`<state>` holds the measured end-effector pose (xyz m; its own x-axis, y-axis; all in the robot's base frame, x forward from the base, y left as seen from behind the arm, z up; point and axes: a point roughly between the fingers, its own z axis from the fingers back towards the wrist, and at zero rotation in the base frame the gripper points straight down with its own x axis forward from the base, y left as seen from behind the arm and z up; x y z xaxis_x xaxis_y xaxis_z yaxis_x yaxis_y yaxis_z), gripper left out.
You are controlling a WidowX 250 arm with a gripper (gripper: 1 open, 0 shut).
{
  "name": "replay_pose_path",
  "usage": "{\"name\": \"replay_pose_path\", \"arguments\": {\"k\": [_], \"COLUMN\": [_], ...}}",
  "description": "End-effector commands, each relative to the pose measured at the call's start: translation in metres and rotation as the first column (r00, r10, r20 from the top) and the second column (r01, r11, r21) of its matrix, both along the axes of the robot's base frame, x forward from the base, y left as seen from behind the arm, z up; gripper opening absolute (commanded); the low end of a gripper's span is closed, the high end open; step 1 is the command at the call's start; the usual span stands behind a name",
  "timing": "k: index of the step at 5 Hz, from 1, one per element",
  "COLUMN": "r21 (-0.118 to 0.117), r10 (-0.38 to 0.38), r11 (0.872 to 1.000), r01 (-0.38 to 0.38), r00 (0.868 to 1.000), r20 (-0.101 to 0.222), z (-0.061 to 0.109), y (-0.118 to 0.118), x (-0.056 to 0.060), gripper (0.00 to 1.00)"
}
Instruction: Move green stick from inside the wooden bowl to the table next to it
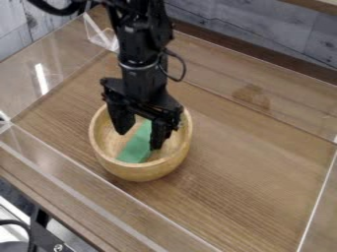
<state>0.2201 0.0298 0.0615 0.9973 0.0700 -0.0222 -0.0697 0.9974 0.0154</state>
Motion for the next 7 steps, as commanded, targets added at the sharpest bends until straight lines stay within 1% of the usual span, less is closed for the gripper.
{"name": "replay_pose_path", "arguments": {"k": [1,2,4,5,7], "r21": [0.015,0.024,0.041,0.043,0.038], "r10": [0.005,0.003,0.002,0.004,0.016], "r11": [1.0,1.0,0.999,0.999,0.999], "r01": [-0.006,-0.004,-0.003,-0.005,-0.016], "r00": [1.0,0.999,0.999,0.999,1.0], "r20": [0.031,0.037,0.037,0.036,0.018], "z": [-0.003,-0.013,-0.029,-0.034,-0.039], "y": [0.005,0.006,0.005,0.005,0.006], "x": [0.005,0.006,0.005,0.004,0.002], "gripper": [1.0,1.0,1.0,0.0,0.0]}}
